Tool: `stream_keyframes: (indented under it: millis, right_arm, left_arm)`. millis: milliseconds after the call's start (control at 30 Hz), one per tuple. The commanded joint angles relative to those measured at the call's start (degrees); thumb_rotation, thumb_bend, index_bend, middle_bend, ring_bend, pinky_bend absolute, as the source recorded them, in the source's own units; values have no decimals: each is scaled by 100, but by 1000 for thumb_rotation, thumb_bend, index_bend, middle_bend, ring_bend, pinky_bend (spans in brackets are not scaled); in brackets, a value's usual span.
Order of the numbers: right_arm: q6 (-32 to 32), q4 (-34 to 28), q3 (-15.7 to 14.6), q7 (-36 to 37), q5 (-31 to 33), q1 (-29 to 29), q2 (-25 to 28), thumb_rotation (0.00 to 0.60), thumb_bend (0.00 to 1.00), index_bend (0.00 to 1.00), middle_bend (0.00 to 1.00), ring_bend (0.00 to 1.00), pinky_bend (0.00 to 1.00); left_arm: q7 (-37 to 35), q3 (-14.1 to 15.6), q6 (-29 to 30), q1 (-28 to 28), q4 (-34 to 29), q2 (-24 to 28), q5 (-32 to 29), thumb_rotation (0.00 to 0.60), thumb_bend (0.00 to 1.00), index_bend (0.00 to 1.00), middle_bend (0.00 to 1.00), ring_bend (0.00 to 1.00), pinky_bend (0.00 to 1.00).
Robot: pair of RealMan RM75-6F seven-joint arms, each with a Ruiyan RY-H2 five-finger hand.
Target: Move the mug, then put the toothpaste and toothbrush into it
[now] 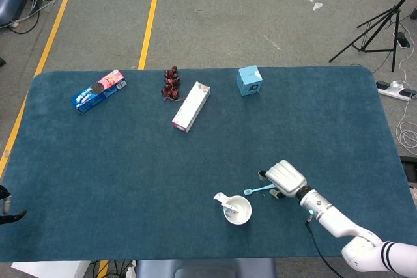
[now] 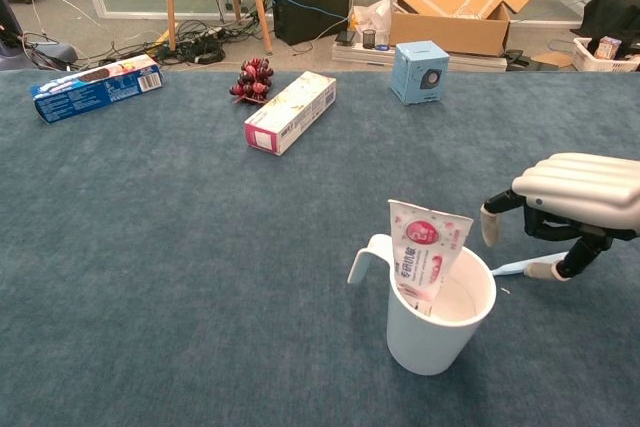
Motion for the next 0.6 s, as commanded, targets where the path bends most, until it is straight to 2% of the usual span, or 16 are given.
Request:
stream_keyframes:
  millis: [33, 600]
  right_arm:
    - [27, 23, -20, -6, -21, -26, -13, 600, 195, 435, 1000, 1000, 1000]
    - [-82, 347, -8, 193, -38, -14, -248, 600, 196, 468, 1000, 1000, 1000]
  left_arm:
    - [2, 2, -1, 0, 0, 0, 1, 600, 0, 883, 478, 425, 555]
    - [-4, 0, -4, -2, -3, 1, -2, 600, 0, 883, 478, 425, 555]
